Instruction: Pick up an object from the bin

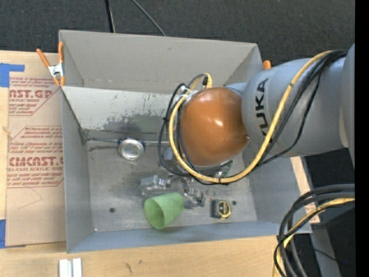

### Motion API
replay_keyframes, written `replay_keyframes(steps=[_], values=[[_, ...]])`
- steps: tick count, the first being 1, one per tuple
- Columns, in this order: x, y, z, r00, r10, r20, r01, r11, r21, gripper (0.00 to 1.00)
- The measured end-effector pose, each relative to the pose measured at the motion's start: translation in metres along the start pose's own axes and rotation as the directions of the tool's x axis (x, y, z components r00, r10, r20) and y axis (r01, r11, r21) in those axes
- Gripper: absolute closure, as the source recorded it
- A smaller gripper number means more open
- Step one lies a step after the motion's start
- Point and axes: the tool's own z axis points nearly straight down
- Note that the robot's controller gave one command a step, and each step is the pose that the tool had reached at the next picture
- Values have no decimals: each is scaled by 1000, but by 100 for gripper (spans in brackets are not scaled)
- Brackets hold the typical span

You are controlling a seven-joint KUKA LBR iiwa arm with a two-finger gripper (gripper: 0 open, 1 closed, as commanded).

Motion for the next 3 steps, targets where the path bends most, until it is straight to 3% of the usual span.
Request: replay_keyframes(steps=[1, 2, 3], values=[[1, 8, 57, 959, -283, -4, 283, 959, 10, 0], [-9, 15, 59, 890, -456, -5, 456, 890, 20, 0], [-16, 12, 54, 888, -460, 9, 460, 887, 43, 100]])
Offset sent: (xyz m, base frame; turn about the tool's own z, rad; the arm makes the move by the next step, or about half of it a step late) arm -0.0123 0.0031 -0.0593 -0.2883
